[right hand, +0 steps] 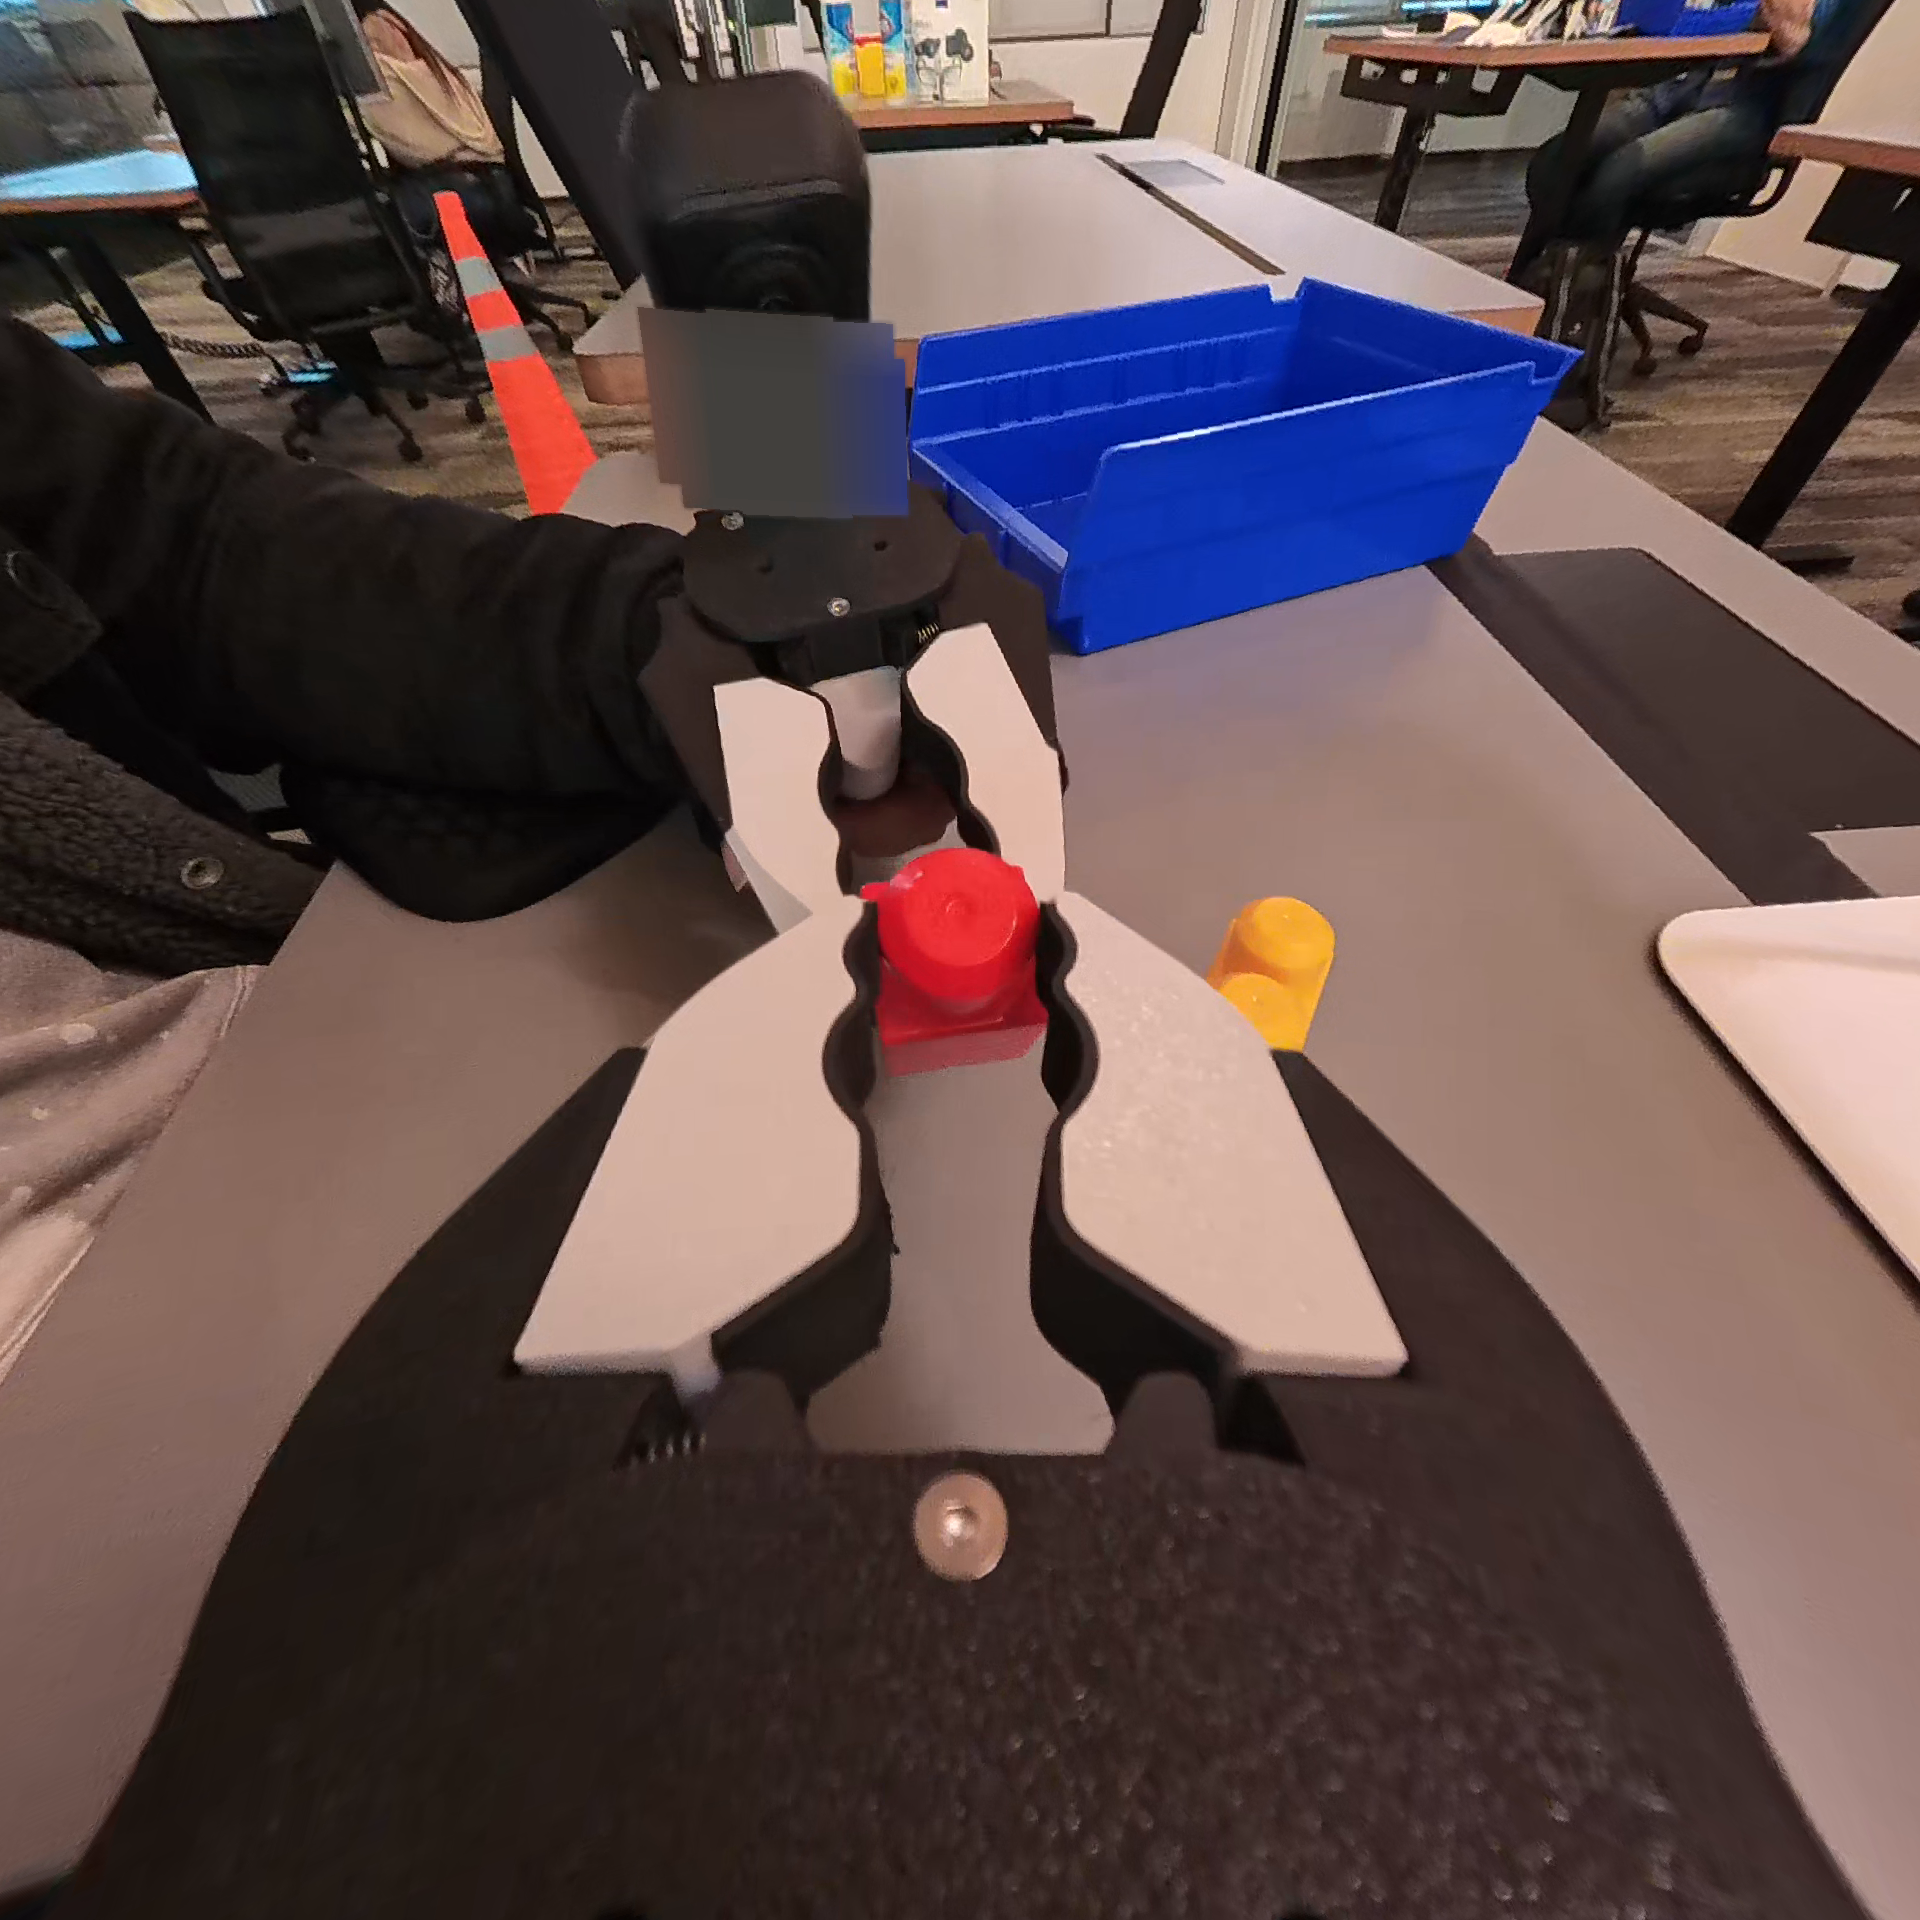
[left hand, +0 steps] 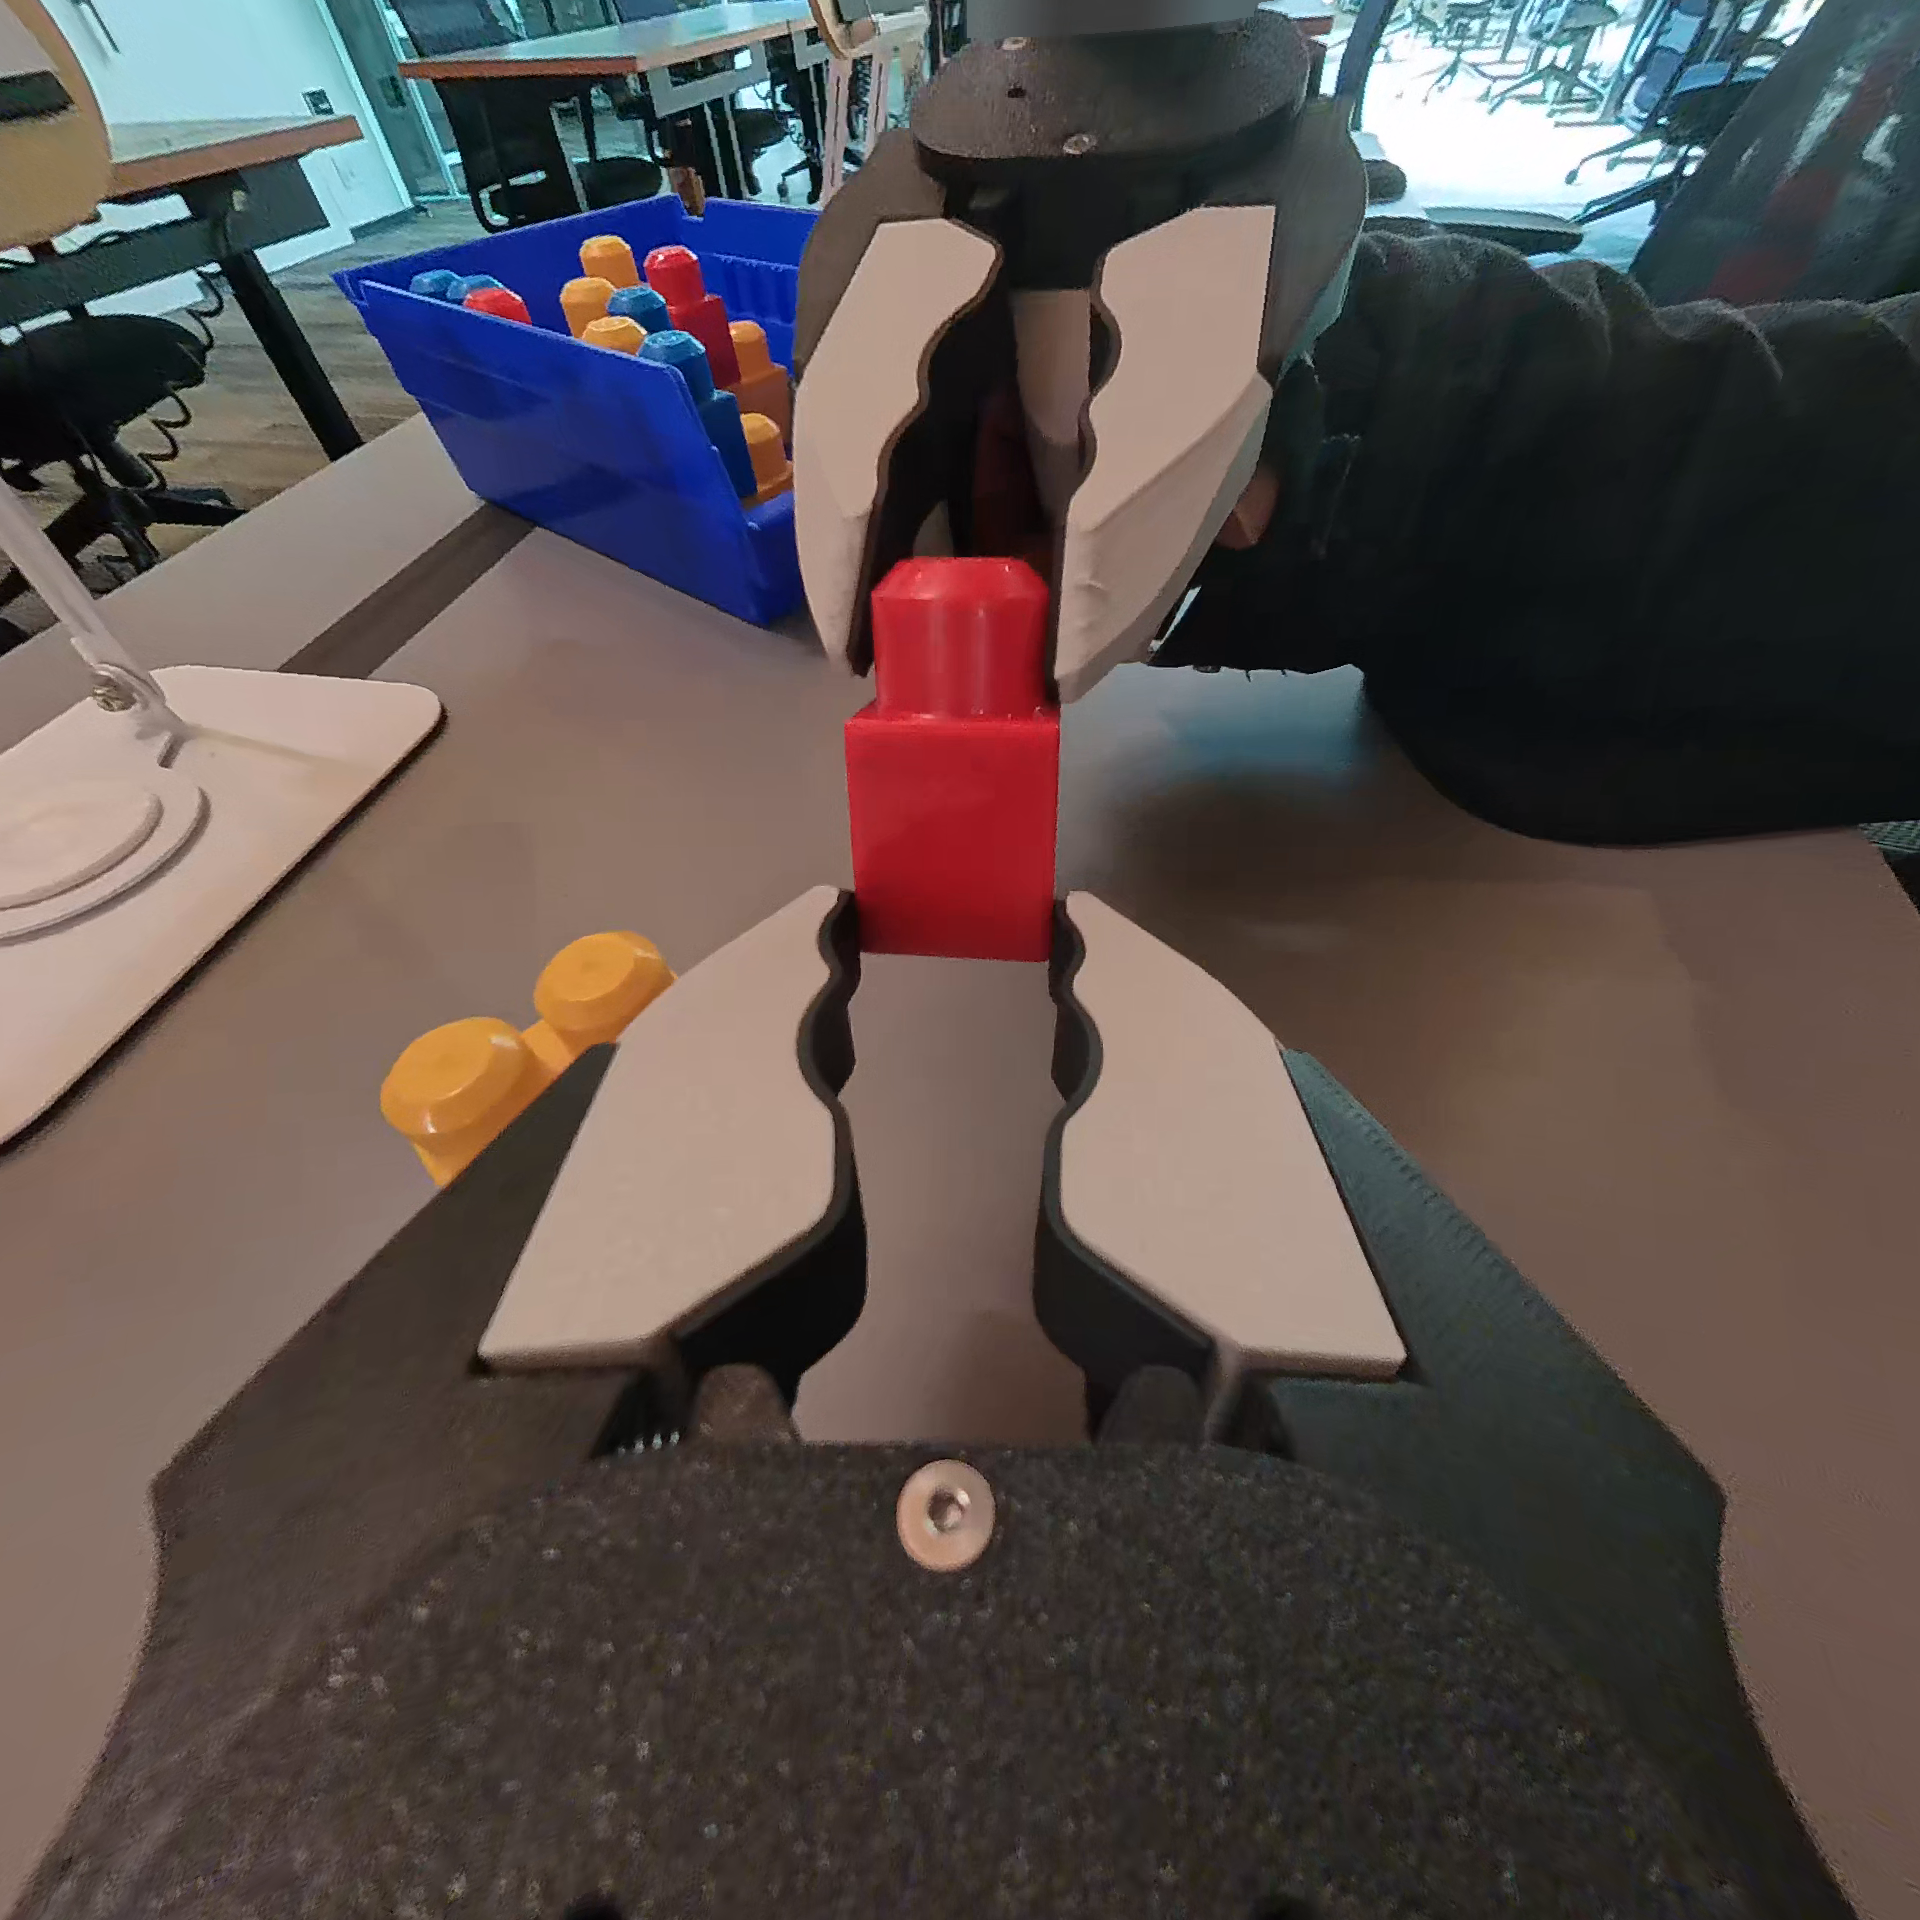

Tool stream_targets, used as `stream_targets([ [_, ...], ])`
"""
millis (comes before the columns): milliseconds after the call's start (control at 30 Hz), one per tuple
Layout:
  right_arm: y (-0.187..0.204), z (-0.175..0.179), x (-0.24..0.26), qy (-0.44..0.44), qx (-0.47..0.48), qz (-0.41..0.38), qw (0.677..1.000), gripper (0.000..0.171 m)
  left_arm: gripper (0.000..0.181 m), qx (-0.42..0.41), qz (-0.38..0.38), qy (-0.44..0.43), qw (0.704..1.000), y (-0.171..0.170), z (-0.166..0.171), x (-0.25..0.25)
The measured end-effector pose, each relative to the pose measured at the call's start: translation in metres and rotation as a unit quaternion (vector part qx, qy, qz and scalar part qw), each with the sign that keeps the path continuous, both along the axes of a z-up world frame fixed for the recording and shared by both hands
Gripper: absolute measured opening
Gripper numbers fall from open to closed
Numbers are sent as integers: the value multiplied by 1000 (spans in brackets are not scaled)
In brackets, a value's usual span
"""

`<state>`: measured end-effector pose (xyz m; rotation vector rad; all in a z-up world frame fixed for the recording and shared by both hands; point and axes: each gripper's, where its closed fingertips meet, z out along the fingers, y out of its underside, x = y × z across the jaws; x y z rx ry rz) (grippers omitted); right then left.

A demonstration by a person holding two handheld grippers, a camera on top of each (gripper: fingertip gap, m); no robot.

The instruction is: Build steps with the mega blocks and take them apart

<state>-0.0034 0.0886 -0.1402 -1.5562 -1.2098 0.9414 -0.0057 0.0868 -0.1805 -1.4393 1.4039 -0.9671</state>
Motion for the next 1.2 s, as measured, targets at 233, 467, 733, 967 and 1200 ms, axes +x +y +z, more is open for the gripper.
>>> stream_targets([
  [233, 32, -22, 45, -76, -4, -100, 992, 28, 33, 16, 51, -1, 999, 23, 3, -13],
  [467, 50, -78, 72, -205, -34, -153, 966, 28, 34, 19, 97, -2, 995, 43, 1, -24],
  [733, 49, -80, 69, -211, -33, -147, 966, 29, 33, 27, 103, 8, 994, 45, -3, -24],
  [967, 53, -40, 44, -158, 14, -157, 975, 48, 32, 29, 125, -2, 992, 55, 2, -31],
  [1200, 70, -65, 8, -261, 6, -178, 949, 48, 30, 30, 156, -13, 987, 70, 7, -42],
])
